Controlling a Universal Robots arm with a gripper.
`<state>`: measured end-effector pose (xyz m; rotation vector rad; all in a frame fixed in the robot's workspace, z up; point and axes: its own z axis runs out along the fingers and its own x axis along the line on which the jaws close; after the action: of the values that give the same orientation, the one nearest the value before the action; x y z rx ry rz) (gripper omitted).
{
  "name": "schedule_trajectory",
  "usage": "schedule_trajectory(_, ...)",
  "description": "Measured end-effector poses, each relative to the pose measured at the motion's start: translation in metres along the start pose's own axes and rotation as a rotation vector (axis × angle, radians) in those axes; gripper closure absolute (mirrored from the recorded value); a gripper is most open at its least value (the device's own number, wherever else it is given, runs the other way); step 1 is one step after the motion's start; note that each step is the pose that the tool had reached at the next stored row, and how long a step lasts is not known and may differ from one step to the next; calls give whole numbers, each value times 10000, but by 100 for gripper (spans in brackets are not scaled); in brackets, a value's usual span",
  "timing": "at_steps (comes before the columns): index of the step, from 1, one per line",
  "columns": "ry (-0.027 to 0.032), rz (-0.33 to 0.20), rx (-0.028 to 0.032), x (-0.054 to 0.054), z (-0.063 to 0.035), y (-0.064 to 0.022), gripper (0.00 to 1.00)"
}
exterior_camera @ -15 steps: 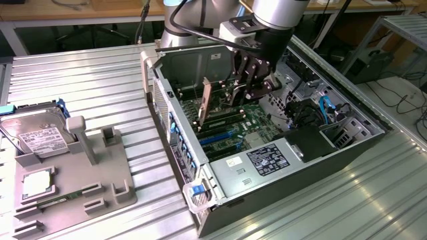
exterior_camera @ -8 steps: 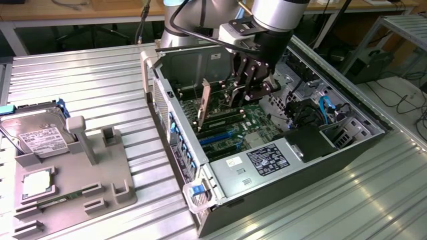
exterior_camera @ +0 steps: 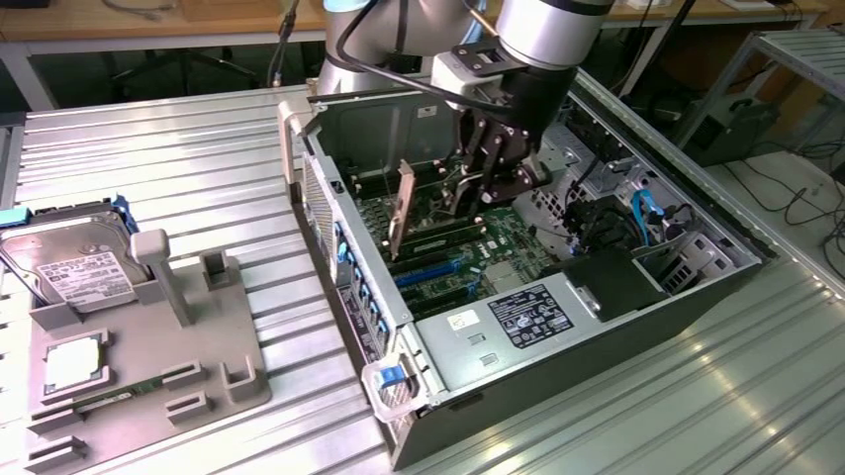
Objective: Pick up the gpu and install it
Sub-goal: 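Insert the gpu into the slot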
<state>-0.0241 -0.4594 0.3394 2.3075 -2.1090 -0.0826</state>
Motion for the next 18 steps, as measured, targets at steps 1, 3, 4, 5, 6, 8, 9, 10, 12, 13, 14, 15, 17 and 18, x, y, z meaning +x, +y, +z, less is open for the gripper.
schedule_trajectory(1, -3, 1, -29, 0, 11, -1, 72)
schedule_trajectory(3, -6, 2, -62, 1, 25, -1, 72)
schedule_trajectory(4, -7, 2, -72, 2, 32, -1, 72)
schedule_trajectory(5, -7, 3, -84, 3, 47, -2, 72)
schedule_trajectory(6, -6, 2, -57, 3, 57, 0, 72)
schedule_trajectory(8, 21, 32, 42, 3, 69, 1, 72)
schedule_trajectory(9, 31, 35, 96, 3, 74, 1, 72)
schedule_trajectory(10, 41, 41, 143, 3, 80, 0, 72)
schedule_trajectory(12, 49, 59, 178, 7, 101, -1, 72)
schedule_trajectory(13, 52, 61, 177, 28, 117, 1, 72)
schedule_trajectory(14, 46, 63, 179, 42, 150, 1, 72)
schedule_trajectory(15, 35, 60, 179, 55, 163, 0, 72)
schedule_trajectory(17, 30, 60, 180, 52, 213, -7, 72)
schedule_trajectory(18, 30, 60, 180, 52, 230, -8, 72)
